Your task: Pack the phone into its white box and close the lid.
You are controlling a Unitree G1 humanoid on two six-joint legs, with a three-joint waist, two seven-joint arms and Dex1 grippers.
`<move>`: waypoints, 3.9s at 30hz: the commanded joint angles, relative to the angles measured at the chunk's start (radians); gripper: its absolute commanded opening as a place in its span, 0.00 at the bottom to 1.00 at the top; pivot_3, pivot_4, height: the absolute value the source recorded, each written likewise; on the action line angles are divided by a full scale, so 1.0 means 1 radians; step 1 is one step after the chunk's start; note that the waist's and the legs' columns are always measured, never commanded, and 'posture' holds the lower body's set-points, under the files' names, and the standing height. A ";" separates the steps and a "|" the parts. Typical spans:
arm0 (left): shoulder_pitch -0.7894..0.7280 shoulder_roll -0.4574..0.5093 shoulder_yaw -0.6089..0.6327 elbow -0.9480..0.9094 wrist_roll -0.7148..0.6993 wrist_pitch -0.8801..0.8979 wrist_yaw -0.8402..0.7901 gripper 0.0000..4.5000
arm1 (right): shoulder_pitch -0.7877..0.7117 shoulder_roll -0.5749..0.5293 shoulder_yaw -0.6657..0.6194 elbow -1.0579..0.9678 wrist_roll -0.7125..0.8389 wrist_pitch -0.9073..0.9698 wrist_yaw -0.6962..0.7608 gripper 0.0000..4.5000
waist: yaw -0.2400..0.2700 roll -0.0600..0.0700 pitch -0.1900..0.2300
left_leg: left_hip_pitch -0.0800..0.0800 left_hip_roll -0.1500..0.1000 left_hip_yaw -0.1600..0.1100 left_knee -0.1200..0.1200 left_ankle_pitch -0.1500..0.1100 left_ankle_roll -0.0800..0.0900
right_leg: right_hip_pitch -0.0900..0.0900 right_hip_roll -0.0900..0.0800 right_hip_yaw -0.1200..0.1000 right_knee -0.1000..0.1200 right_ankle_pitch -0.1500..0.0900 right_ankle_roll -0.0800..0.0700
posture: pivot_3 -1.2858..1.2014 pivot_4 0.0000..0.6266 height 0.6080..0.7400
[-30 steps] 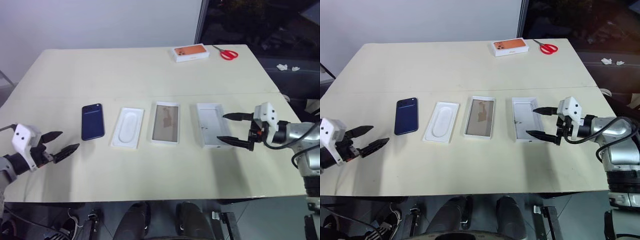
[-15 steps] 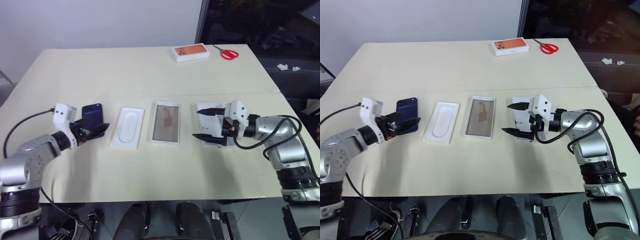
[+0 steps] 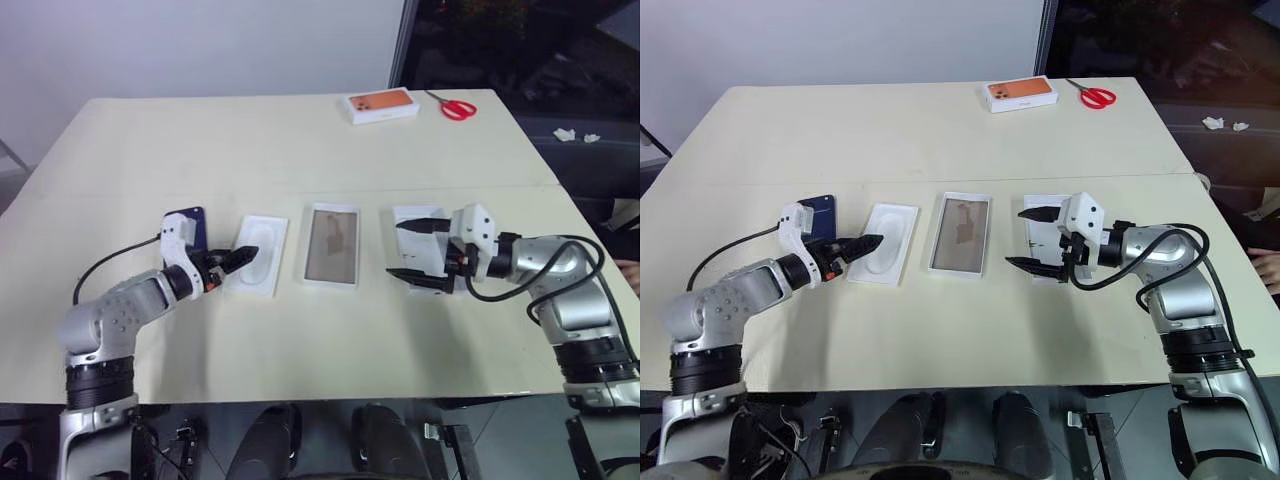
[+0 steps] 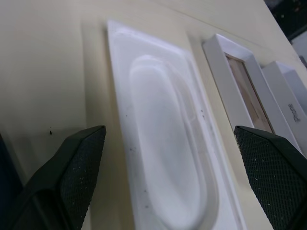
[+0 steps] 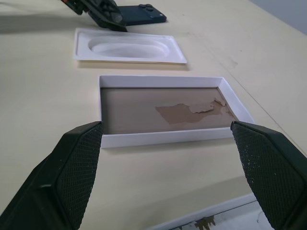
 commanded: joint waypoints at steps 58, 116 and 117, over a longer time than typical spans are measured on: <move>-0.116 -0.005 0.153 -0.068 -0.285 0.151 0.183 0.00 | -0.105 0.218 0.370 -0.039 -0.219 0.133 -0.043 0.00 | -0.001 -0.001 -0.001 | 0.000 0.000 -0.001 0.000 0.002 -0.004 | -0.001 0.000 0.000 0.000 0.000 0.000 | 0.52 0.24 1.00; 0.002 0.001 0.037 -0.262 -0.398 0.048 0.251 1.00 | -0.232 0.205 0.185 0.035 -0.197 0.120 -0.182 0.70 | -0.005 -0.002 -0.001 | 0.000 0.000 0.000 -0.001 0.004 -0.006 | -0.001 0.001 0.000 0.000 0.000 0.000 | 0.52 0.24 1.00; 0.006 0.021 0.037 -0.269 -0.372 0.011 0.218 1.00 | -0.241 0.224 0.195 0.028 -0.204 0.124 -0.197 0.63 | -0.006 -0.002 -0.001 | 0.000 0.000 0.000 -0.002 0.005 -0.008 | -0.001 0.001 0.000 0.000 0.000 0.000 | 0.52 0.24 1.00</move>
